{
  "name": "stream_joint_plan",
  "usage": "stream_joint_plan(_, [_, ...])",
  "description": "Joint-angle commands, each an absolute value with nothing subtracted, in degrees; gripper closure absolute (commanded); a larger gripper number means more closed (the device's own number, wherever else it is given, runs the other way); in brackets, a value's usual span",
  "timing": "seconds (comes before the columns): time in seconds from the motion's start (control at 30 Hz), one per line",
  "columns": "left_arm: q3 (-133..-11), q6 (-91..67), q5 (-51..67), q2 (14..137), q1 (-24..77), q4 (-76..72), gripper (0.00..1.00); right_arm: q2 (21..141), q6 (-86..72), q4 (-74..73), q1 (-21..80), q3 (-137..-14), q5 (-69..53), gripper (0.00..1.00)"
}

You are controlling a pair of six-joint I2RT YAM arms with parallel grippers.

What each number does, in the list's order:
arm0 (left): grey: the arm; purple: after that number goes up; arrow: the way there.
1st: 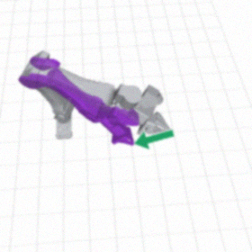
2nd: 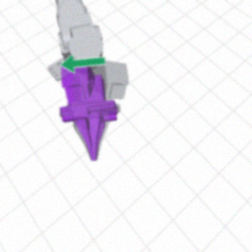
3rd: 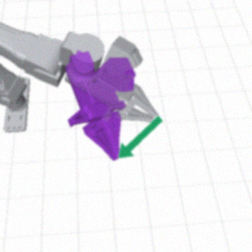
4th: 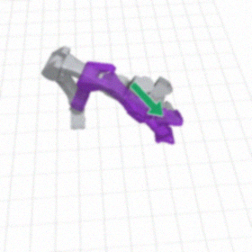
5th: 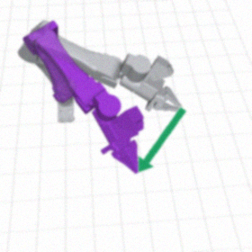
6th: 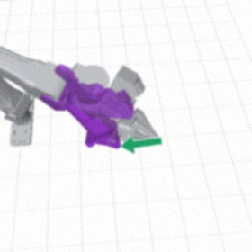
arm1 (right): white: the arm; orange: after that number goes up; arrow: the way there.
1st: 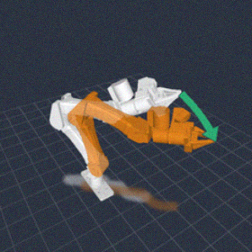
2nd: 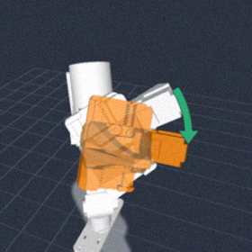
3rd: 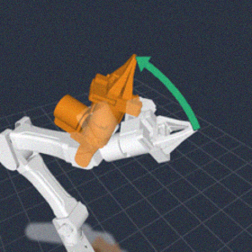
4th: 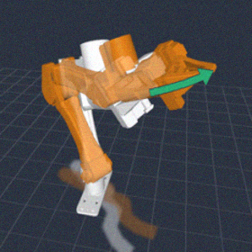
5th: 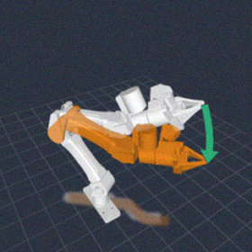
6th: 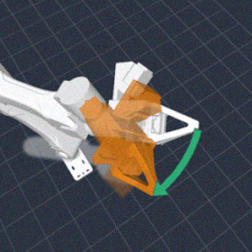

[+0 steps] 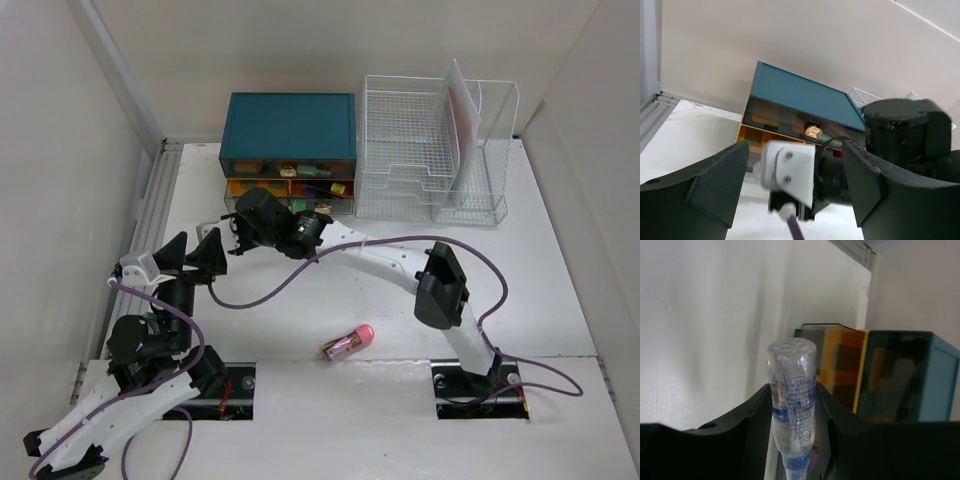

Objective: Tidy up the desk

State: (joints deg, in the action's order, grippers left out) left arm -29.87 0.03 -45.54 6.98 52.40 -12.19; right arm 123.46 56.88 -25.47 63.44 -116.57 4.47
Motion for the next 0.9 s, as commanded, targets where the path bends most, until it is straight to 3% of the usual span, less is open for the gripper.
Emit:
stream_joint_plan(0.0, [-29.7, 1.1, -45.7, 6.3, 52.4, -14.8, 0.28, 122.6, 54.5, -19.5, 62.0, -120.6, 10.4, 1.00])
stream_joint_plan(0.87, [-29.7, 1.6, -45.7, 7.4, 52.4, -14.8, 0.28, 133.2, 57.0, -13.4, 55.7, -131.7, 11.1, 1.00])
